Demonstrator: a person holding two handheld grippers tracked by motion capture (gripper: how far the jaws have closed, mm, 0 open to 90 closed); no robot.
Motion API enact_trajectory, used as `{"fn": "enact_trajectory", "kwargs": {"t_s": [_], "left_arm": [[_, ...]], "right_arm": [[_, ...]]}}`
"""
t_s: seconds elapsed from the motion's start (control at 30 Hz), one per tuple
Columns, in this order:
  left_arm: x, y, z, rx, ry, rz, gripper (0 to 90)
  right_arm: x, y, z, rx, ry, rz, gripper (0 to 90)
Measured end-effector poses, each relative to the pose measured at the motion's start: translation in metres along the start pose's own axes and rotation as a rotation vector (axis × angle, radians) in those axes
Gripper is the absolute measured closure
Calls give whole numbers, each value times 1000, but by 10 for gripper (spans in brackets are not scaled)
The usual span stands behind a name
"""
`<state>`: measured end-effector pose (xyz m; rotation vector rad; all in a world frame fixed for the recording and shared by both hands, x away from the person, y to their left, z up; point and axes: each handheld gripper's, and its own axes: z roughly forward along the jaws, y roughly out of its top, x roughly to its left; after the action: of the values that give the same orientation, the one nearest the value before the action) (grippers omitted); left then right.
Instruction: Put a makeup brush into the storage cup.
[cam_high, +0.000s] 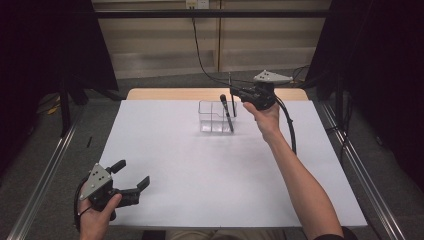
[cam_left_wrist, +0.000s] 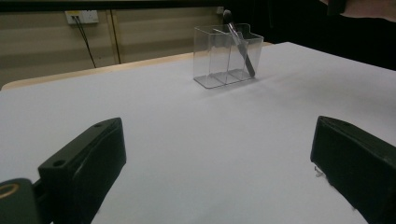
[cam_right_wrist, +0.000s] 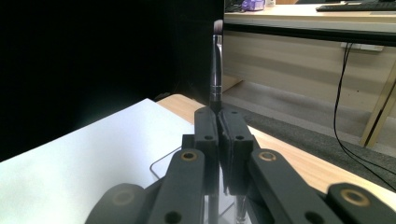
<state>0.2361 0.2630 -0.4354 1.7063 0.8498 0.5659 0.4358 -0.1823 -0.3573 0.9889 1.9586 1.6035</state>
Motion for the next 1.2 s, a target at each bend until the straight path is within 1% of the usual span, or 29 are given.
{"fn": "enact_trajectory", "kwargs": {"t_s": [0.07,0.1,0.13,0.17,0.23,0.3,0.43,0.47,0.63,0.73,0.83,1.03,1.2], "left_arm": [[0,0,0,1,-4,4,34],[0,0,0,0,-3,0,34],[0,0,0,-1,-2,-1,34],[0,0,0,-2,-2,-2,34],[0,0,0,-1,-1,-2,34],[1,0,0,-1,-1,0,34],[1,0,0,-1,-2,-1,34],[0,0,0,-1,-2,-4,34],[0,0,0,0,-3,0,34],[0,0,0,1,-3,1,34],[0,0,1,1,-4,3,34],[1,0,-1,2,-3,2,35],[1,0,-1,2,-3,5,34]], "right_arm": [[-1,1,2,-5,-6,-7,868],[-1,2,3,-8,-6,-3,868],[-1,2,4,-10,-7,-8,868],[-1,3,6,-6,-13,-15,868],[-2,4,9,-5,-10,-10,868],[-2,4,12,-1,-14,-16,868],[-2,0,18,4,-12,-16,868],[-2,-1,20,9,-19,-23,868],[-8,-6,25,8,-28,-13,868],[-10,-9,26,16,-30,-5,867],[-9,-11,28,18,-25,-7,868],[-7,-17,30,25,-24,5,868],[-5,-20,32,27,-23,-6,867]]}}
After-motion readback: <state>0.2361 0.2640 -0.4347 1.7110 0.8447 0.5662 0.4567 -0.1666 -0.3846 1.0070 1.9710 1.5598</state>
